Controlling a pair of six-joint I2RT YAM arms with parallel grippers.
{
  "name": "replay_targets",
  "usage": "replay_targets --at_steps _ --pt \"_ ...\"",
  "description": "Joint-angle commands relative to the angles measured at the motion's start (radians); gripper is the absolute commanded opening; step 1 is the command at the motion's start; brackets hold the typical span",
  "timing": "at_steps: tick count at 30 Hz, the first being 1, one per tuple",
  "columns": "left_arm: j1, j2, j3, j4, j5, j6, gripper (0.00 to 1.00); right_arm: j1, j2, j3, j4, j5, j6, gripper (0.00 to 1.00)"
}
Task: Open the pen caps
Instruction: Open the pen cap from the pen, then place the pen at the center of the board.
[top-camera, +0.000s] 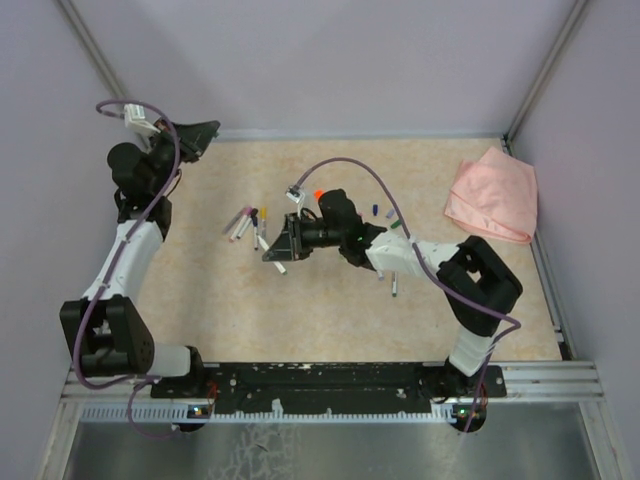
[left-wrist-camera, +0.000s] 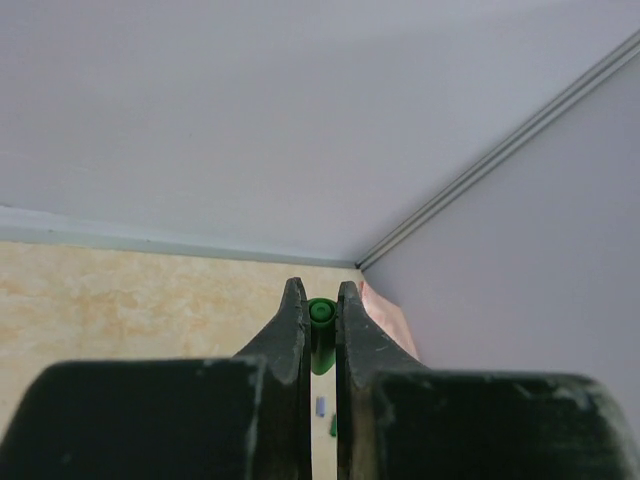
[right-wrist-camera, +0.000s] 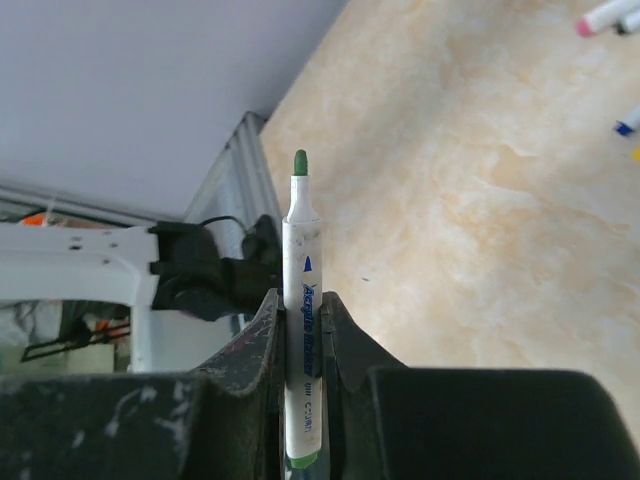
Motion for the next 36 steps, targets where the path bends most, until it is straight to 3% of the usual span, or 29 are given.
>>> replay_targets --at_steps 1,6,14,26,36 --pt "0.003 -0.046 -0.047 -0.081 0.101 0.094 0.0 -0.005 -0.043 0.087 -0.238 0.206 -0.158 0.0" --pt "0.012 -0.118 -0.163 -0.209 0.202 0.144 0.0 -0.003 -0.023 0.16 -0.382 0.471 -0.21 0.05" --pt "0.016 -0.28 -0.298 -0.495 0.123 0.317 0.0 0.029 0.14 0.357 -0.543 0.877 -0.093 0.05" --pt "0.016 -0.317 -0.328 -0.617 0.038 0.398 0.0 0.032 0.398 0.675 -0.732 0.989 0.011 0.06" --pt "0.017 -0.327 -0.344 -0.631 0.035 0.409 0.0 0.029 0.524 0.778 -0.79 1.023 0.04 0.11"
